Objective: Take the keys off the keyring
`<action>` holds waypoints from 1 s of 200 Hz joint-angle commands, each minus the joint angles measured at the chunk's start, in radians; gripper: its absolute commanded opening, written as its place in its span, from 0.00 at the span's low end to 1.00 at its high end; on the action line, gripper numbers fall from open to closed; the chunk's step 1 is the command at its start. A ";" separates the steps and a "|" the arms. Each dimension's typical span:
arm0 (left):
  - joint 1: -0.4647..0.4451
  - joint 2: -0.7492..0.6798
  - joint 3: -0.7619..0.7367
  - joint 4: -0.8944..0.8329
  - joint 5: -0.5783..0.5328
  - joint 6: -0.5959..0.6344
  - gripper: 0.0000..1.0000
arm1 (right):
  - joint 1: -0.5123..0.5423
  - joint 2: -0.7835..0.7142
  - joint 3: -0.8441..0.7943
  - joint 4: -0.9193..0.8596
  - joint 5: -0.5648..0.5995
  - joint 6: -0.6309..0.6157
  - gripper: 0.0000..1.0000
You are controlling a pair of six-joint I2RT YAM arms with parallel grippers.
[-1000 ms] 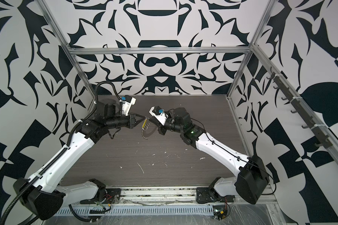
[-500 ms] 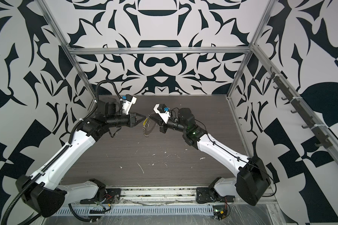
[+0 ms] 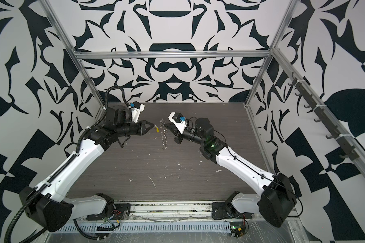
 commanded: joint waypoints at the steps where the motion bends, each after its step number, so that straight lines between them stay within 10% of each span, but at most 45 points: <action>1: 0.012 -0.002 0.010 -0.055 -0.073 0.018 0.00 | -0.003 -0.065 -0.016 0.015 0.060 -0.016 0.00; 200: 0.100 -0.015 -0.406 -0.046 -0.448 -0.130 0.00 | -0.001 -0.748 -0.396 -0.499 0.551 0.064 0.00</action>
